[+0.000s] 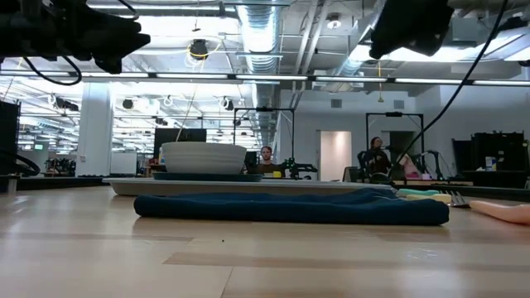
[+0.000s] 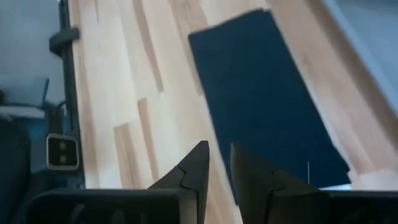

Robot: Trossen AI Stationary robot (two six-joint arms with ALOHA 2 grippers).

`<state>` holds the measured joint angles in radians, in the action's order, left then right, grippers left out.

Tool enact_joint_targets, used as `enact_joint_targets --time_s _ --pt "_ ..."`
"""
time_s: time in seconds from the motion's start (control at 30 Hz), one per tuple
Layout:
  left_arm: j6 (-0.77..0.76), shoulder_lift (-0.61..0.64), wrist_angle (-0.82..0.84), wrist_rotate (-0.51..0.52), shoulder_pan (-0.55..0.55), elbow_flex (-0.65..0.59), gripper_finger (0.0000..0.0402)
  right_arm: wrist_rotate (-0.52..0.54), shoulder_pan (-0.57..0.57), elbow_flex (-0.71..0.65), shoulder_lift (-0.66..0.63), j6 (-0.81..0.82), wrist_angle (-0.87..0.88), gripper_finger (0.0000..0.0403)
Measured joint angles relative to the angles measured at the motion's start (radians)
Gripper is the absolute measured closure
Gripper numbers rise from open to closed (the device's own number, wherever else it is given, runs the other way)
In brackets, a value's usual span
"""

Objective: Set up tray
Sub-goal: Put the dark blue napkin on the right side of the black plate

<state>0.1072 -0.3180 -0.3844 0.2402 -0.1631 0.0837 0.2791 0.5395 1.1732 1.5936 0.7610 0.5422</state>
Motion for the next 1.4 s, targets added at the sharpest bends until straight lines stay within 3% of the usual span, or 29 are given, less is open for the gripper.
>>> enact_joint_targets --time_s 0.33,0.87,1.4 --pt "-0.006 0.0 0.012 0.001 0.0 0.0 0.0254 0.037 0.007 0.004 0.104 -0.012 -0.182 0.0344" --pt "-0.028 -0.002 0.028 -0.111 0.0 0.0 0.0254 0.007 -0.003 0.153 0.298 -0.005 -0.078 0.0344" --pt "0.011 -0.002 -0.014 -0.113 0.0 0.0 0.0254 -0.02 -0.003 0.197 0.311 0.066 -0.031 0.0341"
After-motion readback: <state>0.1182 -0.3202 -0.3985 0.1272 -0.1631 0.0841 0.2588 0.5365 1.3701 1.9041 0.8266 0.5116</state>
